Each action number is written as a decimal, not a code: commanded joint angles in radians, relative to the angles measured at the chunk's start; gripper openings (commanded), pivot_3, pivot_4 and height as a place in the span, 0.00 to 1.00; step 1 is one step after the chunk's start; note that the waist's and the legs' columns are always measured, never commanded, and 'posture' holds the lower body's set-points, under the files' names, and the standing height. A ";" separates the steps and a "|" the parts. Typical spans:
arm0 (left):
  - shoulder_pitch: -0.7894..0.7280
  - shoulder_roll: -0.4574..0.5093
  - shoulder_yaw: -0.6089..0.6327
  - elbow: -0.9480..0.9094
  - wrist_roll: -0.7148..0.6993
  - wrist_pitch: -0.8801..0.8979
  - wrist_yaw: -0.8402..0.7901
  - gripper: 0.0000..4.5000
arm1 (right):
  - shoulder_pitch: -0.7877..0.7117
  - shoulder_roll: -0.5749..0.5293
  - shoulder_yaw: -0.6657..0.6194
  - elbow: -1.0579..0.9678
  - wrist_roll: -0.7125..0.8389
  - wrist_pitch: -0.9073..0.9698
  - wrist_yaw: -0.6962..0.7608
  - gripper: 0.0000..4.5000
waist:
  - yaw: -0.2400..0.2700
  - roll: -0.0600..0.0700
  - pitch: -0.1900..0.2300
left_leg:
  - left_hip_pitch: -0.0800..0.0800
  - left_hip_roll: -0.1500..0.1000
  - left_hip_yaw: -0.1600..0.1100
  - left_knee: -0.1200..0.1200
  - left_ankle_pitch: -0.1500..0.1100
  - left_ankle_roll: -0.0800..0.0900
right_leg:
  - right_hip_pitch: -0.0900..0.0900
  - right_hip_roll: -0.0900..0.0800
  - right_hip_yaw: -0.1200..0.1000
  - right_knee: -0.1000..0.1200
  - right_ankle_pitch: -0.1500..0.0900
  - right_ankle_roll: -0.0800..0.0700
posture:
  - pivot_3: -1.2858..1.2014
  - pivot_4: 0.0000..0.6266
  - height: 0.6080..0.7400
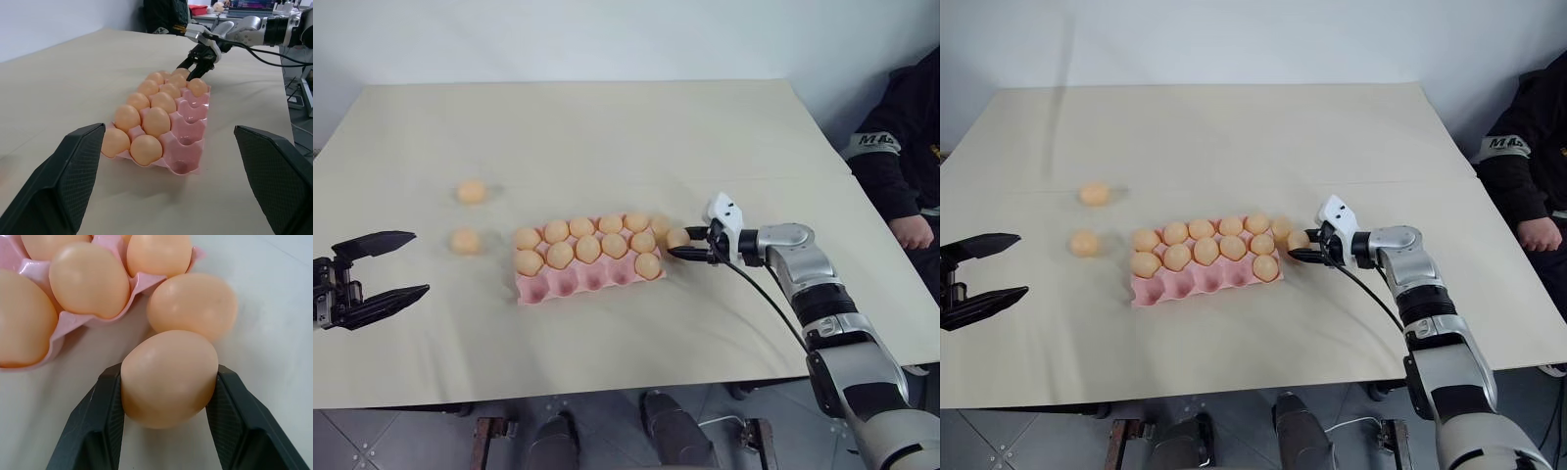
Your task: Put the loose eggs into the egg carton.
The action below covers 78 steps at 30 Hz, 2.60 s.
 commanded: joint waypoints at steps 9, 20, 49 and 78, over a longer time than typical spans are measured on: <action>-0.009 -0.010 0.030 -0.009 -0.017 -0.015 -0.036 1.00 | 0.061 -0.083 -0.077 -0.596 0.117 0.413 -0.109 0.44 | 0.002 0.000 0.000 | 0.000 0.000 0.000 -0.001 0.000 0.000 | -0.001 0.000 0.000 0.000 -0.004 -0.007 | 0.52 0.24 1.00; -0.052 -0.031 0.003 0.012 -0.006 -0.025 -0.033 1.00 | 0.165 0.112 0.066 -0.989 0.138 0.724 -0.416 0.44 | 0.007 -0.002 -0.001 | -0.001 0.000 0.000 -0.002 0.000 0.000 | -0.001 -0.001 0.000 -0.001 -0.008 -0.015 | 0.52 0.24 1.00; -0.031 -0.047 0.016 0.001 0.001 -0.052 -0.016 1.00 | 0.177 0.034 0.200 -1.024 0.135 0.712 -0.334 0.99 | 0.008 -0.003 -0.002 | -0.002 0.001 0.000 -0.003 -0.001 -0.001 | -0.001 -0.001 0.000 -0.004 -0.008 -0.015 | 0.52 0.24 1.00; -0.167 -0.061 -0.058 0.117 0.044 -0.093 -0.023 1.00 | 0.447 -0.377 -0.477 -0.714 0.424 0.241 0.086 0.99 | 0.034 -0.003 0.000 | -0.002 0.000 0.001 -0.003 -0.003 -0.001 | 0.001 -0.001 0.001 -0.010 -0.007 -0.012 | 0.52 0.24 1.00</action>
